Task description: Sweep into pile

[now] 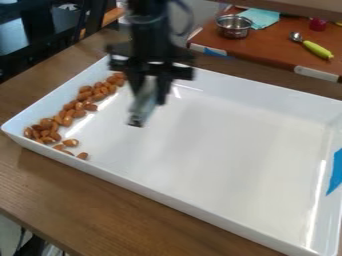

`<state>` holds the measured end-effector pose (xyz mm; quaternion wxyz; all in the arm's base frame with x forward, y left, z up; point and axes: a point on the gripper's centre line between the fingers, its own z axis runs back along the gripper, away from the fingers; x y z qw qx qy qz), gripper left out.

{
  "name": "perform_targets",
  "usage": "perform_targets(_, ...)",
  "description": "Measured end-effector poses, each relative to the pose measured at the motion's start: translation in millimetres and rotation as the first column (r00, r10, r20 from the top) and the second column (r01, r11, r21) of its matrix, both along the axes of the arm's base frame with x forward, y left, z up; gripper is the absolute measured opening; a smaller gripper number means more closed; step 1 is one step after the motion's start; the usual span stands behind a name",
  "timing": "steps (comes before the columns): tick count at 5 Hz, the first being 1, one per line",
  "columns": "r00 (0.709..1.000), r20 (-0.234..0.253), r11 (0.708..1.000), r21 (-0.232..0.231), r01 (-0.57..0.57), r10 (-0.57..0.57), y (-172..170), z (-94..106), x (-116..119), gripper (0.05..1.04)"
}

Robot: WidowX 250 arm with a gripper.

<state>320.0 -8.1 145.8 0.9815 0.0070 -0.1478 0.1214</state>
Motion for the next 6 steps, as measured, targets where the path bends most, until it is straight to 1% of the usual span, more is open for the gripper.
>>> perform_targets(1, 0.999, -0.024, 0.997, 0.065, 0.042, -0.041, -47, 3.3, 9, 0.379)
perform_targets(2, 0.995, -0.034, 0.989, 0.111, 0.096, -0.093, -98, -4.6, 12, 0.379)
perform_targets(3, 0.991, -0.048, 0.983, 0.130, 0.129, -0.124, -137, -20.5, 13, 0.379)
perform_targets(4, 0.992, -0.050, 0.982, 0.146, 0.124, -0.118, -154, -39.9, 23, 0.446)
perform_targets(5, 0.990, -0.093, 0.984, 0.133, 0.120, -0.108, -152, -51.4, 24, 0.760)
perform_targets(6, 0.981, -0.155, 0.981, 0.131, 0.141, -0.120, -142, -50.4, 19, 0.995)
